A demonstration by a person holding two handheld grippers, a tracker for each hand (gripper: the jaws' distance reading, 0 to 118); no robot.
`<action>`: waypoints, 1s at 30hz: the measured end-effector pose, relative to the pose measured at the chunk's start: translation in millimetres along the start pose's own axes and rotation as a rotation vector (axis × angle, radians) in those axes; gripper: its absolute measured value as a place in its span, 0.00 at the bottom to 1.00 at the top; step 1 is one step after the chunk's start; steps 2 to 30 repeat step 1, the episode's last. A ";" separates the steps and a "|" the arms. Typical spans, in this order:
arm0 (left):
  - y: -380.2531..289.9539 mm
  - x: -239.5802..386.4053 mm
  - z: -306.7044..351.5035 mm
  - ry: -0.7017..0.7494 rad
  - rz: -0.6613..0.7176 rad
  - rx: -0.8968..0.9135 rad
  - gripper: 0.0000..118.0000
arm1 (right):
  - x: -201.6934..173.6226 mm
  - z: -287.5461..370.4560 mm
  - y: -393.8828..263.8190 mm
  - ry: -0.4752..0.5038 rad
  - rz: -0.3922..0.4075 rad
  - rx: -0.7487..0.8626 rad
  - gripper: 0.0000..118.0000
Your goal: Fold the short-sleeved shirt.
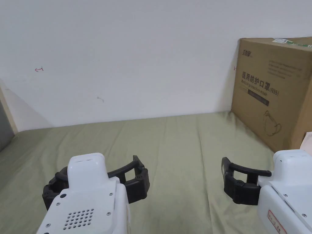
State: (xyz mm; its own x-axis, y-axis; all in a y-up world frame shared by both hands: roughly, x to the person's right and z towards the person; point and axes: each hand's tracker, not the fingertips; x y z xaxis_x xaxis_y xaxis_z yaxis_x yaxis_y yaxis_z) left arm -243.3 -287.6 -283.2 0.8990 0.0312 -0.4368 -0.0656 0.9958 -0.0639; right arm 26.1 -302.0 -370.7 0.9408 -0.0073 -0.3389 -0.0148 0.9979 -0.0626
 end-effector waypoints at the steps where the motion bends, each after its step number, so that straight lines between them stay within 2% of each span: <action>1: -1.1 -0.9 1.7 -0.003 -0.002 0.006 1.00 | -0.5 -0.3 -0.3 0.001 0.000 -0.001 1.00; 30: -1.1 -0.9 1.7 -0.003 -0.002 0.006 1.00 | -0.5 -0.3 -0.3 0.001 0.000 -0.001 1.00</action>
